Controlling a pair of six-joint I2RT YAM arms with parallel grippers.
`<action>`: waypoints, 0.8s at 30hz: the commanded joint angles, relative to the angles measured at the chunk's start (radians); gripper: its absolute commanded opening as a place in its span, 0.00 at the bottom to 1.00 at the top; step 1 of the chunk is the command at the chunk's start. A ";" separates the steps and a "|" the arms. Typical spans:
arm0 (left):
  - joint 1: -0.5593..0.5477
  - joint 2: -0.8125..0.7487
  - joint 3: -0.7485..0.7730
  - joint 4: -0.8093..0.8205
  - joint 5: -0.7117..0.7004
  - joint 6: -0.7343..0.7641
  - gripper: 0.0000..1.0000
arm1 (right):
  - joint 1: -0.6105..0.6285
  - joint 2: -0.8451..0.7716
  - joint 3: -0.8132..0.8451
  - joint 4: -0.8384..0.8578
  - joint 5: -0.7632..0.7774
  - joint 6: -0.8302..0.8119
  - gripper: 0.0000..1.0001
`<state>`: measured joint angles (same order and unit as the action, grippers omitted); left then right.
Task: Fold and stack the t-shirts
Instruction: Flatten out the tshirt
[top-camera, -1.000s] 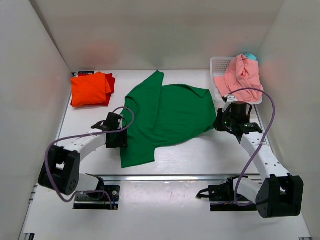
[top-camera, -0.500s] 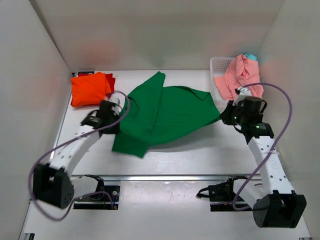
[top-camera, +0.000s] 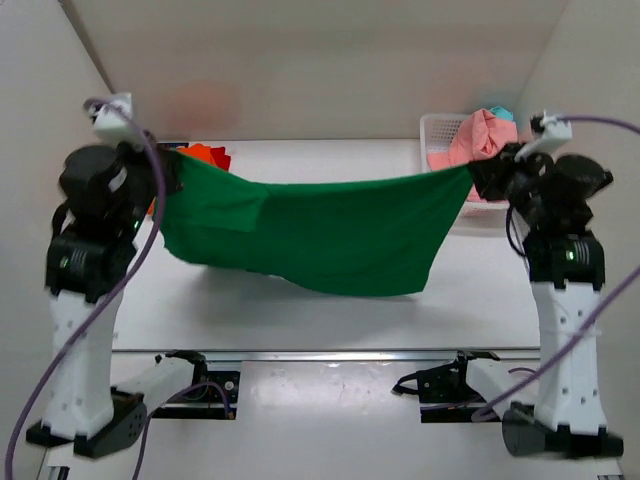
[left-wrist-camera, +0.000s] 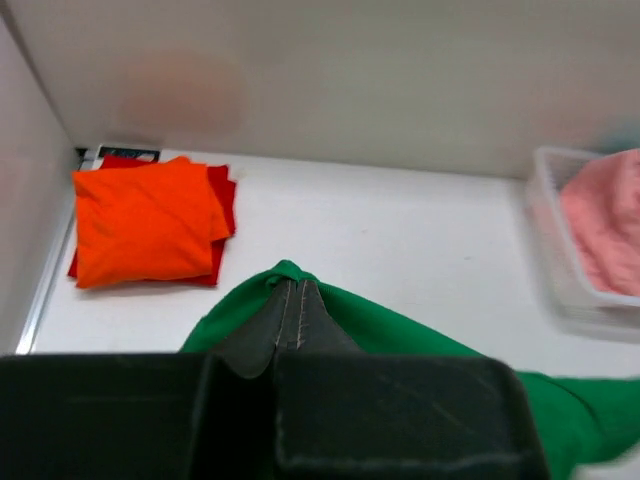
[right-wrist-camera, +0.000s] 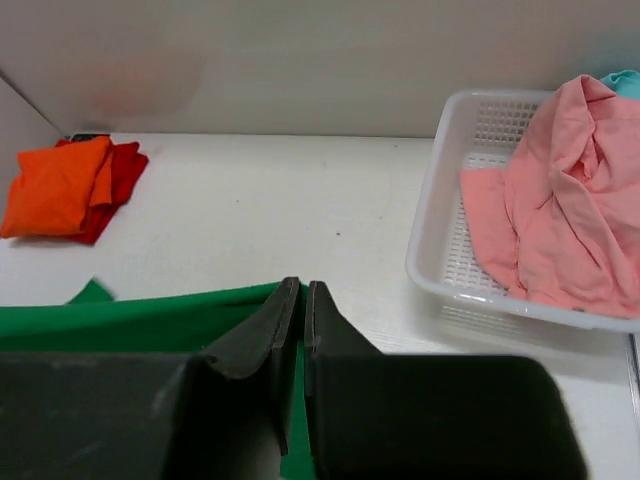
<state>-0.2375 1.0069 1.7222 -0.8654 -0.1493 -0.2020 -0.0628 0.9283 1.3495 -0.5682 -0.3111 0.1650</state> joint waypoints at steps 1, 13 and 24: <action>0.066 0.267 -0.036 0.040 0.031 0.073 0.00 | 0.038 0.231 0.084 0.051 0.001 -0.041 0.00; 0.083 0.814 0.609 0.057 -0.062 0.136 0.00 | 0.116 0.909 0.856 -0.047 0.199 -0.214 0.00; 0.066 0.517 0.202 0.216 -0.049 0.125 0.00 | 0.024 0.746 0.599 0.088 0.087 -0.171 0.01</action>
<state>-0.1505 1.5764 2.0830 -0.7097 -0.1707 -0.0837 -0.0124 1.7370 2.0895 -0.5564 -0.1928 -0.0063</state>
